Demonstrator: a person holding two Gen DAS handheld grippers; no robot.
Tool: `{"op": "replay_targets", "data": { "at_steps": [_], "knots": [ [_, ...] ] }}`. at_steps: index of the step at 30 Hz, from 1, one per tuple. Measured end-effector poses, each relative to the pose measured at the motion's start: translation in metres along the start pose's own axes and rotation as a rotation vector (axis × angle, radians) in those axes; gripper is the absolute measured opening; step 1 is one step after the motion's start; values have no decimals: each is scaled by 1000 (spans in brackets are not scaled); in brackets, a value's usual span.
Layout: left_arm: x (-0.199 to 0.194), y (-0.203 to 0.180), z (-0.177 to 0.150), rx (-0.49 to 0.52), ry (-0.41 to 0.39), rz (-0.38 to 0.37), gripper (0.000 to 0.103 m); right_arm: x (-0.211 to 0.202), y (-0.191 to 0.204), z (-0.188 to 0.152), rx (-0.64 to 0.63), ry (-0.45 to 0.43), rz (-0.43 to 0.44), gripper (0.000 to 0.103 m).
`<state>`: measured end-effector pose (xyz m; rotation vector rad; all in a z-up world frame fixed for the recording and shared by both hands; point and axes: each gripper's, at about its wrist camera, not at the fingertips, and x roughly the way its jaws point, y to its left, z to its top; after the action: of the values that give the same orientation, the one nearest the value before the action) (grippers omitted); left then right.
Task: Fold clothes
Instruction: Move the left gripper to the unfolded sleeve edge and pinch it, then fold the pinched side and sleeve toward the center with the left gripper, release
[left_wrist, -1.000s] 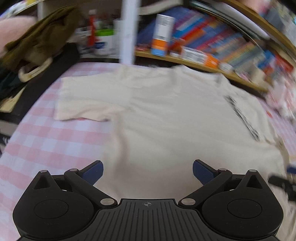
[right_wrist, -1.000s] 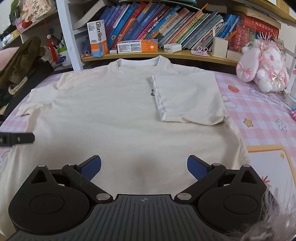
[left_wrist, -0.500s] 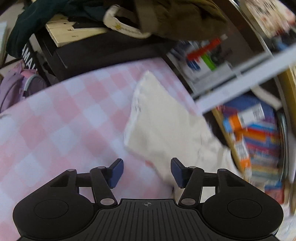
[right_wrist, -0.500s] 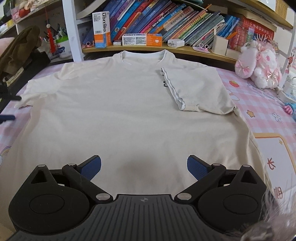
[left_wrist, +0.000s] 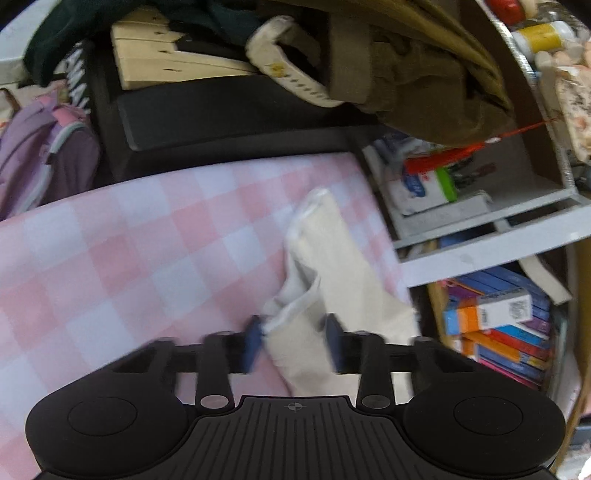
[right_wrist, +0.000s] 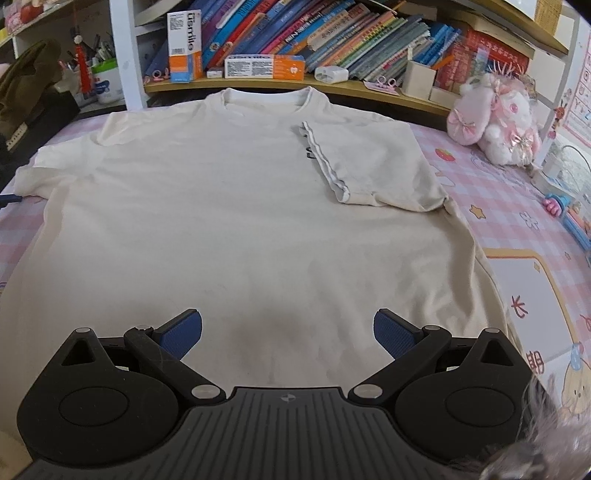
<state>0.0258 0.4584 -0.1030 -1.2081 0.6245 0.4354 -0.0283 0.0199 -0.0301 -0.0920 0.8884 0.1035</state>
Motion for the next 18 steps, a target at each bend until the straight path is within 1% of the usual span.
{"op": "replay_targets", "data": {
  "at_steps": [1,3,5,8,9,12,15,16,18],
  "knots": [
    [0,3,0,-18,-3,10,9,0,0,0,0,4,0,100],
    [-2,7,1,-41,-11,7,7,1,2,0,-9,11,2,100],
    [-7,3,1,-34,-28,-4,5,1,3,-1,-24,16,4,100],
    [-9,-23,-2,56,-54,-32,4,2,0,-3,-33,24,8,100],
    [-9,-35,-5,102,-60,-43,4,3,-2,-3,-31,26,12,100],
    [-5,-77,-20,255,-57,-81,4,6,-11,-2,-22,24,24,100],
    [5,-127,-51,455,3,-131,4,9,-22,-1,-14,21,38,100],
    [10,-142,-72,569,44,-139,4,10,-26,-1,-9,21,42,100],
    [20,-172,-120,829,135,-147,5,10,-36,-1,3,18,47,100]
  ]
}}
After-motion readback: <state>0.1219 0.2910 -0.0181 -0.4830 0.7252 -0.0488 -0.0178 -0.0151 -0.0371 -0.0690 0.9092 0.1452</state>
